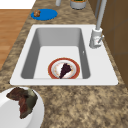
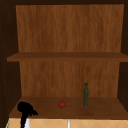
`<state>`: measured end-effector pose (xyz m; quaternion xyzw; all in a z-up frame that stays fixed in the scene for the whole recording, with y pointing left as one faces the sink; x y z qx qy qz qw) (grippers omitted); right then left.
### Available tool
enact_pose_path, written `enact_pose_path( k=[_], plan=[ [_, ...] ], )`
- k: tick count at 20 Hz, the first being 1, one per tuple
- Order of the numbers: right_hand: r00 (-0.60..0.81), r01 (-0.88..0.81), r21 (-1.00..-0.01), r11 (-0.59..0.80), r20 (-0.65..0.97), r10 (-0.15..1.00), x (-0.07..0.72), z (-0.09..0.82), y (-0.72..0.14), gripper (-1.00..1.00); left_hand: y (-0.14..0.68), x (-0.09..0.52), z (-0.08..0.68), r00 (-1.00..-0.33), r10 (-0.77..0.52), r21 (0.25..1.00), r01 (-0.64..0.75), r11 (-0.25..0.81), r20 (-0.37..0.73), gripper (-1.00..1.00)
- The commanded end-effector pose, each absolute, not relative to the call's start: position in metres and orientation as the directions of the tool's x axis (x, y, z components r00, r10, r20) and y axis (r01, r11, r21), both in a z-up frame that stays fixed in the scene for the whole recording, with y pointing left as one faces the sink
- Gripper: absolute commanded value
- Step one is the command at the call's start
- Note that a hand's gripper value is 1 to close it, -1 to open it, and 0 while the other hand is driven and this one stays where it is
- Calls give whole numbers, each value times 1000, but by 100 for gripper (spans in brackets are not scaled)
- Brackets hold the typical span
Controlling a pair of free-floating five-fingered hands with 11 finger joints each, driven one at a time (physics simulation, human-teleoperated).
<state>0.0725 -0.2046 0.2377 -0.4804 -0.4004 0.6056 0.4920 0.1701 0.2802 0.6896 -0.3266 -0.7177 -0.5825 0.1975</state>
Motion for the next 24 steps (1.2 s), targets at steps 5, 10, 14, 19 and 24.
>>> enact_pose_path(
  k=[5,10,14,19,24],
  plan=[
    [-54,-211,-958,-195,-188,981,73,238,-205,0,264,152,753,-707,252,710,698,93,661,-100],
    [-54,-211,-958,-195,-188,981,73,238,-205,0,241,165,793,-698,243,701,707,88,673,-100],
    [-54,-211,-958,-195,-188,981,73,238,-205,0,222,187,822,-702,214,703,706,83,680,-100],
    [-54,-211,-958,-195,-188,981,73,238,-205,0,198,220,837,-704,209,706,704,80,679,-100],
    [-54,-211,-958,-195,-188,981,73,238,-205,0,173,247,837,-712,195,713,697,82,674,-100]
  ],
)
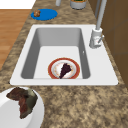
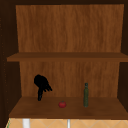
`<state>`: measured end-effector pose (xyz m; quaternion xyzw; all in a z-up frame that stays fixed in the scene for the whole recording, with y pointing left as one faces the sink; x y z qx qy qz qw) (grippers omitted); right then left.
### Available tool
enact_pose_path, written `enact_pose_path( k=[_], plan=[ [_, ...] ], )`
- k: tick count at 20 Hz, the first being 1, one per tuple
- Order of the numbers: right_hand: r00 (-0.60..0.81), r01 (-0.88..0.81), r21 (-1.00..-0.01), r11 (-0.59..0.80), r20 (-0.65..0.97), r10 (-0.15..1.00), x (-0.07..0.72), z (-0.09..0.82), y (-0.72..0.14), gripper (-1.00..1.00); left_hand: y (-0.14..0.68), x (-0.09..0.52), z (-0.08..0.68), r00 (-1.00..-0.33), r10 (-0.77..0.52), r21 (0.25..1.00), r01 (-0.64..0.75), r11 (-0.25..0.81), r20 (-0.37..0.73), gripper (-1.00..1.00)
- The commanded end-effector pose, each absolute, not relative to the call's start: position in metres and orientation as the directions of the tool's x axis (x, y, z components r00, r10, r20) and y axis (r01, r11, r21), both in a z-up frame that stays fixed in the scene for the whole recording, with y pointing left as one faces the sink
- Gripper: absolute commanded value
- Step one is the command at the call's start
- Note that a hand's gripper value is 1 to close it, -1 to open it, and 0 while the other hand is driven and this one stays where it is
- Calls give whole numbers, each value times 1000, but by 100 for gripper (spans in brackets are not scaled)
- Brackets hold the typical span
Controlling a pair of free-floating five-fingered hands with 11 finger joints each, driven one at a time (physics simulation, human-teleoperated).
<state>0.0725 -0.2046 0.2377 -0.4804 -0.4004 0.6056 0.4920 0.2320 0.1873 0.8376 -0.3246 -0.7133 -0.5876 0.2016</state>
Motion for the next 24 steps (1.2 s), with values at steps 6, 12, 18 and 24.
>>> enact_pose_path(
  k=[6,12,18,24],
  plan=[
    [-54,-211,-958,-195,-188,981,73,238,-205,0,144,283,831,-724,193,725,684,80,662,-100],
    [-54,-211,-958,-195,-188,981,73,238,-205,0,115,322,788,-724,195,718,686,114,661,-100],
    [-54,-211,-958,-195,-188,981,73,238,-205,0,95,361,741,-733,200,725,677,126,650,-100],
    [-54,-211,-958,-195,-188,981,73,238,-205,0,84,401,693,-742,207,733,667,131,638,-100]
  ],
)
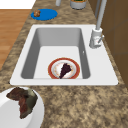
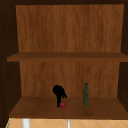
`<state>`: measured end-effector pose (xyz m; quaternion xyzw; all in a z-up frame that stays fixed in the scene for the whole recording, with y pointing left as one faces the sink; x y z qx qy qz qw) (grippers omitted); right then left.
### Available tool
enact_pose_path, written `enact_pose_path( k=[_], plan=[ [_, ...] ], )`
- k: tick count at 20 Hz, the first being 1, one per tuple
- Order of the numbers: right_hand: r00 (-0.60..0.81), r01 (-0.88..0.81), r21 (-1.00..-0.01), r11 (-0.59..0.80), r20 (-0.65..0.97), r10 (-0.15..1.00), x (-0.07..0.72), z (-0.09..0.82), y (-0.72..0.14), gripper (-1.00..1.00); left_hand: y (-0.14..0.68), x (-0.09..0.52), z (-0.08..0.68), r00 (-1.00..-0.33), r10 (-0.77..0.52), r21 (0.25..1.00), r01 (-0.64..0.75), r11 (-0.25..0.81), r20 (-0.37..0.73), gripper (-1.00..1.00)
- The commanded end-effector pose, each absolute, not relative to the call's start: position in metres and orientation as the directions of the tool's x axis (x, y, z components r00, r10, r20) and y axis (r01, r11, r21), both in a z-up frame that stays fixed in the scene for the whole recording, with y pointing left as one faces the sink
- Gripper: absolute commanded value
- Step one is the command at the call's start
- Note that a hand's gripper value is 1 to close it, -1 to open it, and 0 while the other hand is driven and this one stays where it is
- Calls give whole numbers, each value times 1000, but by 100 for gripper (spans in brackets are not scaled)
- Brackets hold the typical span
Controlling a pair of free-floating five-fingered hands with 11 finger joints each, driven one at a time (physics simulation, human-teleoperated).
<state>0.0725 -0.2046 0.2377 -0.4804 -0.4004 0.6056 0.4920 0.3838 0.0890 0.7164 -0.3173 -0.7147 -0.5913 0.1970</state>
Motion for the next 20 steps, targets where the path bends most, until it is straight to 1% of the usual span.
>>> enact_pose_path(
  k=[1,8,11,15,19,20],
  plan=[
    [-54,-211,-958,-195,-188,981,73,238,-205,0,82,406,686,-739,209,731,670,130,641,-100],
    [-54,-211,-958,-195,-188,981,73,238,-205,0,67,441,663,-730,189,723,681,116,657,-100],
    [-54,-211,-958,-195,-188,981,73,238,-205,0,69,458,657,-726,200,723,683,104,657,-100],
    [-54,-211,-958,-195,-188,981,73,238,-205,0,73,480,658,-706,212,704,704,99,676,-100],
    [-54,-211,-958,-195,-188,981,73,238,-205,0,73,506,656,-706,200,704,704,97,679,-100],
    [-54,-211,-958,-195,-188,981,73,238,-205,0,72,514,651,-715,195,710,696,108,671,-100]
  ],
)
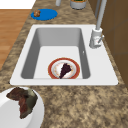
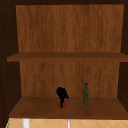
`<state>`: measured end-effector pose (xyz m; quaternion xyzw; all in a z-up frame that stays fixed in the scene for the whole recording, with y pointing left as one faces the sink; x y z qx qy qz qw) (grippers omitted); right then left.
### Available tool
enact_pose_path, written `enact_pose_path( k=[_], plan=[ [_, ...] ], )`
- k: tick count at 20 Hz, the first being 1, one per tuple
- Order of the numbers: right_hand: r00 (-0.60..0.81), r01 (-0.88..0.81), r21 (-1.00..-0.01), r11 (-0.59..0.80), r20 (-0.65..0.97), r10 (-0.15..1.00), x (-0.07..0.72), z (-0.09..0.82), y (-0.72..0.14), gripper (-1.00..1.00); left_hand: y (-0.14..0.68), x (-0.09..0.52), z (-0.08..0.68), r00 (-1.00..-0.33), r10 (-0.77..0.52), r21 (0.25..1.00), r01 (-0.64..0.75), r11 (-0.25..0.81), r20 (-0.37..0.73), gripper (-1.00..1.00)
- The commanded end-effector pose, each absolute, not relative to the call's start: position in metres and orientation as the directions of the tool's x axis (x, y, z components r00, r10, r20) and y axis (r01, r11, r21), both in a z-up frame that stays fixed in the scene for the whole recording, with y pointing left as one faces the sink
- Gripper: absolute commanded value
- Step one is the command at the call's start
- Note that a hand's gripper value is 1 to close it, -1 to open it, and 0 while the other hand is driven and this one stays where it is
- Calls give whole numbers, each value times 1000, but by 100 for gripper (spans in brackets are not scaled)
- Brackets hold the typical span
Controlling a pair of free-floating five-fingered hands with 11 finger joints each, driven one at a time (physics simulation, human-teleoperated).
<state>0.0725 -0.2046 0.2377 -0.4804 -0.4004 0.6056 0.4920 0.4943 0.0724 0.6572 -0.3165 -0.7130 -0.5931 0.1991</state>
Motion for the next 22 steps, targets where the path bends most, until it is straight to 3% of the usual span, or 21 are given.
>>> enact_pose_path(
  k=[1,11,13,17,22],
  plan=[
    [-54,-211,-958,-195,-188,981,73,238,-205,0,72,522,646,-723,190,716,688,115,664,-100],
    [-54,-211,-958,-195,-188,981,73,238,-205,0,98,586,590,-714,225,707,696,127,662,-100],
    [-54,-211,-958,-195,-188,981,73,238,-205,0,101,587,592,-678,233,675,730,105,697,-100],
    [-54,-211,-958,-195,-188,981,73,238,-205,0,91,597,596,-675,207,659,737,148,708,-100],
    [-54,-211,-958,-195,-188,981,73,238,-205,0,95,576,612,-667,228,661,742,115,709,-100]
  ],
)
